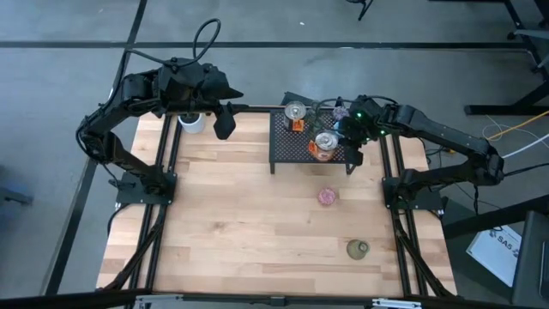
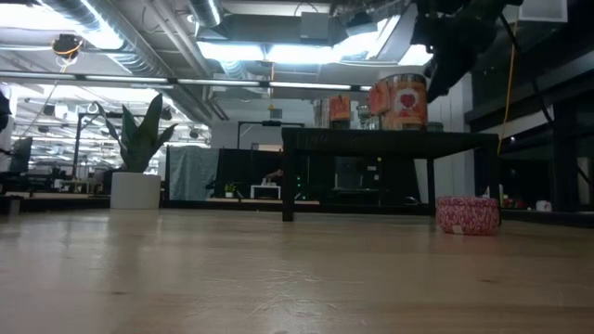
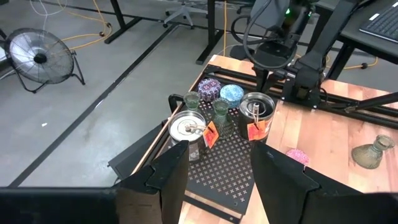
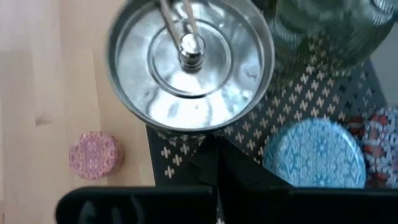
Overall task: Pick & Place candle stick holders
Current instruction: Put the silver scented candle on the shelf aligned with other silver scented candle
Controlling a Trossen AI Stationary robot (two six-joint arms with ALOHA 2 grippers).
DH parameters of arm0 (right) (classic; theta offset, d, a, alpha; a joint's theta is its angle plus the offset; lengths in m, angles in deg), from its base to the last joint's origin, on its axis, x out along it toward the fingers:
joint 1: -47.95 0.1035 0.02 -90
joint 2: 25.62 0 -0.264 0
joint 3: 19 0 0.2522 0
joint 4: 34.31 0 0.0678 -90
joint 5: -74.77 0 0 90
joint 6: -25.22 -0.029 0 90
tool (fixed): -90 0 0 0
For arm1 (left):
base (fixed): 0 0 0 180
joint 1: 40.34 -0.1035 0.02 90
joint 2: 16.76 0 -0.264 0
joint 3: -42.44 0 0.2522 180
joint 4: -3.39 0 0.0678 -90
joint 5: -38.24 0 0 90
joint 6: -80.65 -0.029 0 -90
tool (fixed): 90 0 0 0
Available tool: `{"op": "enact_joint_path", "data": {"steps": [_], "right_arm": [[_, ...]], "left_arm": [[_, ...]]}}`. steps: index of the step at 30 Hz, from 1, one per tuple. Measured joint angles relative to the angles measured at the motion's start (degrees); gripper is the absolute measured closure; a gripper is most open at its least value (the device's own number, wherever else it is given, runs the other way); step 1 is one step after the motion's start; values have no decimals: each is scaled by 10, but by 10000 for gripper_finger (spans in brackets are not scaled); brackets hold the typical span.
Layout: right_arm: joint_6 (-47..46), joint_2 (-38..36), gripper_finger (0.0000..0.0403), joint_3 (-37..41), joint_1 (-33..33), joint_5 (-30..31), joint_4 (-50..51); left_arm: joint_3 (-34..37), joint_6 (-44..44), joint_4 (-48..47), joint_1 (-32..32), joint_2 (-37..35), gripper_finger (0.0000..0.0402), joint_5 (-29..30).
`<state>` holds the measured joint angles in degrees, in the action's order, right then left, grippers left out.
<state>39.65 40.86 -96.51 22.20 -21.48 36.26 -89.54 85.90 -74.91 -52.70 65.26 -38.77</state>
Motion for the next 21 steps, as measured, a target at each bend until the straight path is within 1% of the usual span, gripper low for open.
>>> {"op": "enact_joint_path", "data": {"steps": [6, 12, 21], "right_arm": [[-25, 0, 403, 0, 10, -28, -44], [-46, 8, 403, 0, 18, -31, -84], [-46, 41, 403, 0, 38, -35, -120]], "left_arm": [[0, 0, 0, 0, 0, 233, 0], [0, 0, 0, 0, 0, 233, 0], [0, 0, 0, 0, 0, 233, 0]]}}
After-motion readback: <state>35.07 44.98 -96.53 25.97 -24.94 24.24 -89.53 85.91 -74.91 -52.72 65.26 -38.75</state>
